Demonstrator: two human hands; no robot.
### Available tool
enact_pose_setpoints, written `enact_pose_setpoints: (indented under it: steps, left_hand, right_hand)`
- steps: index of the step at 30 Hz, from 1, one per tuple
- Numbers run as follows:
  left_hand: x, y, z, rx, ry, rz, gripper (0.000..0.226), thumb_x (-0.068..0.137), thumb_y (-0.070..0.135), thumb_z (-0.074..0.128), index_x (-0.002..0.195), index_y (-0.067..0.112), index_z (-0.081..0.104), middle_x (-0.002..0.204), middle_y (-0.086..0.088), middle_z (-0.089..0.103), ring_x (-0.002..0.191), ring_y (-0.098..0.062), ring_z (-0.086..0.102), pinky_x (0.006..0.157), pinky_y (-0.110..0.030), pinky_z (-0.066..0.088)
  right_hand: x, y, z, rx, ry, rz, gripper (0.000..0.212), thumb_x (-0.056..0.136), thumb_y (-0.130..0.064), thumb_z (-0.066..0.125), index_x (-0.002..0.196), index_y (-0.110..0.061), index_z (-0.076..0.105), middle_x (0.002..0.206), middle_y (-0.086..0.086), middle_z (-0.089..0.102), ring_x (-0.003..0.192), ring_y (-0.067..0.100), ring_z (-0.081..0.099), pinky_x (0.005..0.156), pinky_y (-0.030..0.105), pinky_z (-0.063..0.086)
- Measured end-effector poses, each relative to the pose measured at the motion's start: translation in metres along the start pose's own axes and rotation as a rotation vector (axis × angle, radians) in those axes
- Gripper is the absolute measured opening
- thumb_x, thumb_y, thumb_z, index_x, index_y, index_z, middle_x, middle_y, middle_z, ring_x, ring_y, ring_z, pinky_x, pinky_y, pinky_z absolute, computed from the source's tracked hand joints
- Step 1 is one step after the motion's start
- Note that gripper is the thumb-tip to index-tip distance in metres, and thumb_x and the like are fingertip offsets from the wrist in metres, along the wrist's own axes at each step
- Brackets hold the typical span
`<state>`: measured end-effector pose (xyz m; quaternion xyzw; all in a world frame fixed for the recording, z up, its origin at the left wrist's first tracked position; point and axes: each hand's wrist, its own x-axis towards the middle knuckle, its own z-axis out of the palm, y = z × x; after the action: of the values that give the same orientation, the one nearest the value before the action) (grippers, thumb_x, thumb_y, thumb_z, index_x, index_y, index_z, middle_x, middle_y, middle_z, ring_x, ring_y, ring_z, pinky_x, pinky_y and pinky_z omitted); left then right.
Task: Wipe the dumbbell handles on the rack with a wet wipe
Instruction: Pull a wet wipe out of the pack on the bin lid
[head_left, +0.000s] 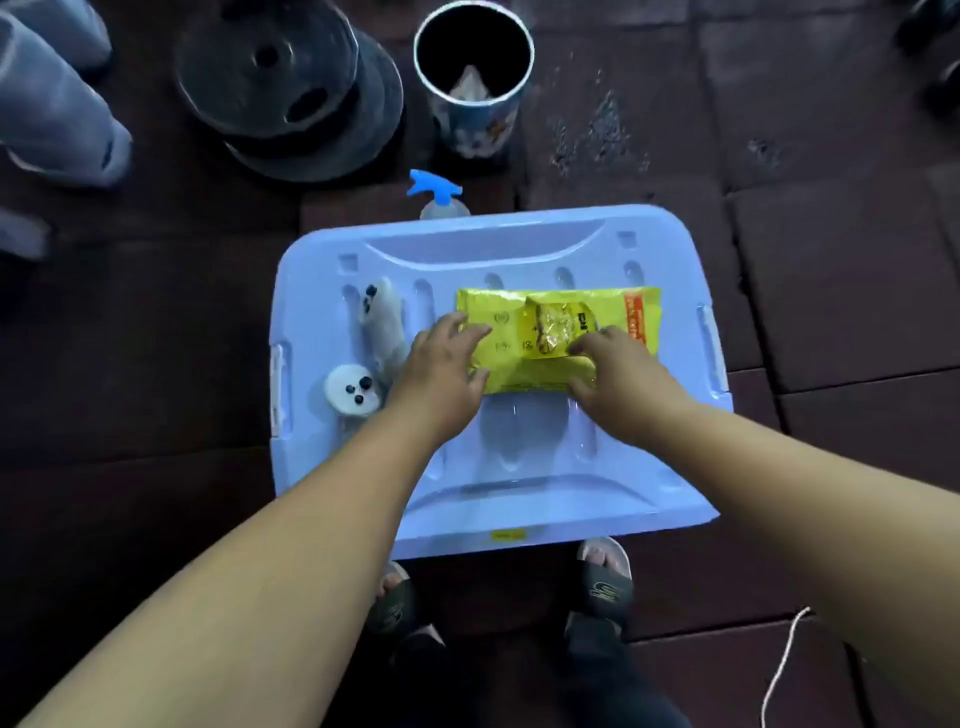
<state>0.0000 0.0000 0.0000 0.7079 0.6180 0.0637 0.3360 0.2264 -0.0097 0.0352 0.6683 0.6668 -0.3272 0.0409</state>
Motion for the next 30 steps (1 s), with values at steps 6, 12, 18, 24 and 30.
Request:
enact_pose_setpoints:
  steps: [6,12,18,24,30]
  left_hand:
    - [0.015,-0.005,0.032,0.133,0.034,0.033,0.06,0.102,0.03,0.06,0.158,0.027,0.038,0.171,-0.001,0.025,0.146,-0.035,0.035,0.111,-0.055,0.041]
    - [0.016,0.007,0.033,0.136,0.274,0.067,0.044,0.087,0.027,0.063,0.13,0.017,0.065,0.132,-0.014,0.06,0.114,-0.042,0.057,0.091,-0.057,0.051]
    - [0.024,0.08,0.06,0.185,0.224,0.231,0.025,0.08,0.034,0.078,0.09,0.015,0.066,0.095,-0.012,0.062,0.086,-0.039,0.06,0.069,-0.045,0.051]
    - [0.031,0.098,0.08,0.282,0.138,0.166,0.022,0.082,0.025,0.08,0.094,0.009,0.069,0.097,-0.015,0.064,0.087,-0.041,0.062,0.07,-0.044,0.051]
    - [0.04,0.093,0.079,0.208,0.183,0.182,0.013,0.087,0.017,0.07,0.08,0.006,0.067,0.085,-0.016,0.064,0.078,-0.041,0.061,0.066,-0.045,0.05]
  right_hand:
    - [0.034,0.033,0.012,-0.042,0.166,0.142,0.046,0.089,-0.022,0.061,0.132,-0.009,0.052,0.137,0.015,0.045,0.128,0.039,0.042,0.108,0.045,0.036]
    - [0.021,0.056,0.016,0.015,0.193,0.097,0.051,0.09,-0.028,0.067,0.134,-0.007,0.055,0.141,0.013,0.046,0.129,0.036,0.045,0.112,0.041,0.034]
    - [0.008,0.069,0.015,0.152,0.164,0.099,0.051,0.084,-0.021,0.073,0.13,-0.004,0.059,0.134,0.011,0.051,0.125,0.032,0.051,0.108,0.039,0.041]
    - [-0.008,0.084,0.02,0.154,0.139,0.024,0.049,0.083,-0.007,0.064,0.132,-0.006,0.058,0.143,0.011,0.048,0.132,0.031,0.048,0.111,0.041,0.041]
    - [-0.009,0.084,0.027,0.176,0.177,0.031,0.047,0.083,-0.005,0.063,0.13,-0.007,0.059,0.144,0.009,0.048,0.134,0.029,0.047,0.107,0.041,0.044]
